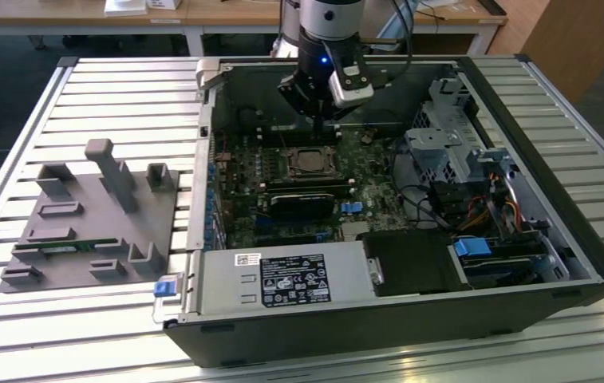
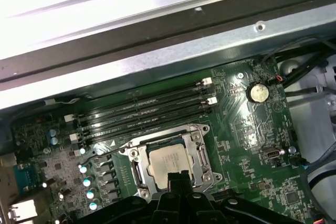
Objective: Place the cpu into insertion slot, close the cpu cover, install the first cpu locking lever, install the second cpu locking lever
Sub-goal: 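Install the first cpu locking lever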
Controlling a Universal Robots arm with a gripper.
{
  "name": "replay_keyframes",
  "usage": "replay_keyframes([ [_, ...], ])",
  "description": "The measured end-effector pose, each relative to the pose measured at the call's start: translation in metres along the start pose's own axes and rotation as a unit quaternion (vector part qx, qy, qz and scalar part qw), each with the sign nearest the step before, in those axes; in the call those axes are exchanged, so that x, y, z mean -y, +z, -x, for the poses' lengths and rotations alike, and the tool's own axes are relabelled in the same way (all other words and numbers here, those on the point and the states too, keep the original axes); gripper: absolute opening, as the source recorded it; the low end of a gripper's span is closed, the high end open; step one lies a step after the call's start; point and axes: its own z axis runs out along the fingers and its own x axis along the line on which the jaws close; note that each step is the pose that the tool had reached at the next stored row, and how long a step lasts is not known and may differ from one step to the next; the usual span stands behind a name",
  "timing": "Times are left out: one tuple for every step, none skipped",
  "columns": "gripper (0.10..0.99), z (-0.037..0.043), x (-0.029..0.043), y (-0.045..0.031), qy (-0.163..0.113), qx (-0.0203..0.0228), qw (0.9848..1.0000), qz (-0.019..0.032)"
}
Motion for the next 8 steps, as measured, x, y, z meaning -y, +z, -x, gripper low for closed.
replay_keyframes([
  [0.106,0.0000,0.0000,0.0000,-0.003,-0.0001,1.0000,0.0000],
  [0.106,0.0000,0.0000,0.0000,-0.007,-0.0001,1.0000,0.0000],
  [0.106,0.0000,0.0000,0.0000,-0.010,-0.0002,1.0000,0.0000],
  [0.106,0.0000,0.0000,0.0000,-0.013,-0.0002,0.9999,0.0000],
  [0.106,0.0000,0.0000,0.0000,-0.016,-0.0003,0.9999,0.0000],
  [0.106,0.0000,0.0000,0.0000,-0.019,-0.0003,0.9998,0.0000],
  [0.106,0.0000,0.0000,0.0000,-0.023,-0.0004,0.9997,0.0000],
  [0.106,0.0000,0.0000,0.0000,-0.026,-0.0005,0.9997,0.0000],
])
